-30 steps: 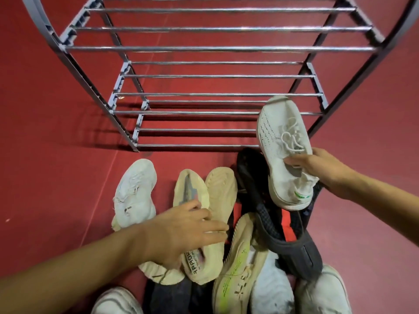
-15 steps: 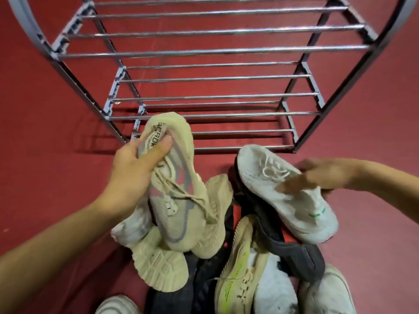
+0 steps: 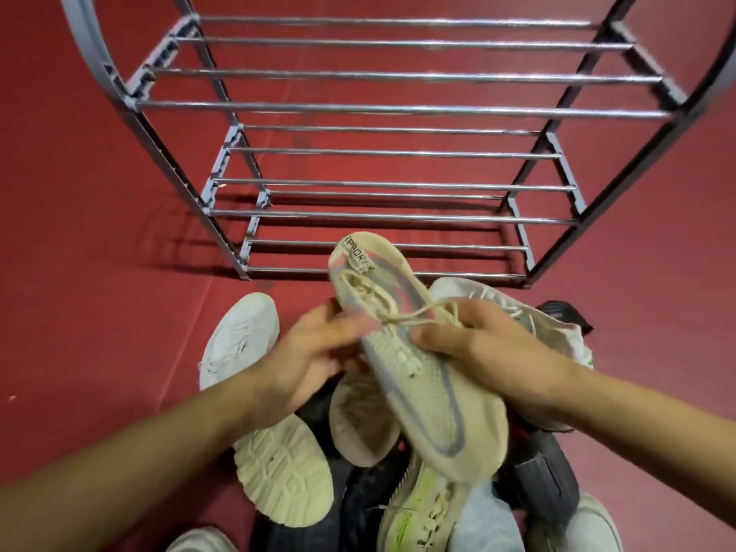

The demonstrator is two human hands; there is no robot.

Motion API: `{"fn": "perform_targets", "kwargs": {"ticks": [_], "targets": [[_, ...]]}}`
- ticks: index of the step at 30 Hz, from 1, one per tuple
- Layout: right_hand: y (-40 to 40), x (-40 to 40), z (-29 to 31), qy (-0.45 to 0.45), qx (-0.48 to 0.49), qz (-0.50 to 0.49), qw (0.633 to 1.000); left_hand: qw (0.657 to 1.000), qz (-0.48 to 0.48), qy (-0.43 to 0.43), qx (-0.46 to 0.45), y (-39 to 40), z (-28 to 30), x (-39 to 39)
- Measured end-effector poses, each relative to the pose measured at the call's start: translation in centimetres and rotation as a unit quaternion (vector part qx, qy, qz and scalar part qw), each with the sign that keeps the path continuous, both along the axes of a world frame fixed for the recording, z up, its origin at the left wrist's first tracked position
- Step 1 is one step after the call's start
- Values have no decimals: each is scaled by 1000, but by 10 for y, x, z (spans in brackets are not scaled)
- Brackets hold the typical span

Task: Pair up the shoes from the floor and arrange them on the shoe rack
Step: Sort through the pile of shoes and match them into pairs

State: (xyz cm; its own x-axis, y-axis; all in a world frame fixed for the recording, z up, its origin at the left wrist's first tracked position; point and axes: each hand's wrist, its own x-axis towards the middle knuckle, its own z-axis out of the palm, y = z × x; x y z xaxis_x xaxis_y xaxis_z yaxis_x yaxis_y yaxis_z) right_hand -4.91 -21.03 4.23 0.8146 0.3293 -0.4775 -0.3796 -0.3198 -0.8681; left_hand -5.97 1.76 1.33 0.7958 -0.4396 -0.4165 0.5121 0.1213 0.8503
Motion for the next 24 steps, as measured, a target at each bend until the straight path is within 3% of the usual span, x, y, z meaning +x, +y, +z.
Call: {"fn": "perform_targets", "kwargs": {"ticks": [1, 2, 3, 4, 5, 6, 7, 9, 12, 14, 16, 17, 18, 19, 21, 24], "targets": [[-9, 5, 0, 13, 18, -39, 999, 980, -133, -87, 121, 11, -16, -12], [-18, 12, 1, 20, 41, -67, 997, 911, -262, -162, 274, 19, -35, -25], [-26, 16, 4, 26, 64, -81, 994, 806, -346, -265, 401, 24, -54, -39], [-33, 18, 3, 36, 89, -93, 991, 716, -387, -353, 462, 28, -70, -52], [-37, 18, 1, 52, 117, -107, 986, 667, -395, -400, 489, 31, -80, -63], [-40, 16, -2, 70, 140, -121, 980, 658, -370, -427, 497, 31, -86, -71], [-42, 14, -5, 84, 154, -134, 975, 677, -305, -460, 487, 31, -93, -75], [-40, 9, -10, 104, 168, -162, 967, 747, -152, -494, 418, 30, -89, -70], [-35, 7, -10, 114, 185, -176, 960, 785, 0, -470, 405, 30, -59, -56], [-35, 8, -8, 114, 183, -174, 961, 755, -56, -480, 443, 26, -54, -55], [-34, 7, -7, 112, 183, -176, 961, 687, -214, -464, 516, 14, -63, -65], [-34, 7, -6, 110, 186, -177, 960, 673, -266, -440, 532, 5, -74, -70], [-33, 7, -7, 109, 188, -178, 960, 686, -286, -405, 532, -5, -82, -72], [-32, 6, -6, 107, 190, -180, 959, 721, -266, -368, 524, -14, -87, -70], [-31, 5, -7, 109, 202, -183, 956, 778, -184, -349, 488, -24, -93, -57], [-32, 6, -8, 114, 210, -189, 952, 752, -123, -446, 469, -31, -96, -43]]}}
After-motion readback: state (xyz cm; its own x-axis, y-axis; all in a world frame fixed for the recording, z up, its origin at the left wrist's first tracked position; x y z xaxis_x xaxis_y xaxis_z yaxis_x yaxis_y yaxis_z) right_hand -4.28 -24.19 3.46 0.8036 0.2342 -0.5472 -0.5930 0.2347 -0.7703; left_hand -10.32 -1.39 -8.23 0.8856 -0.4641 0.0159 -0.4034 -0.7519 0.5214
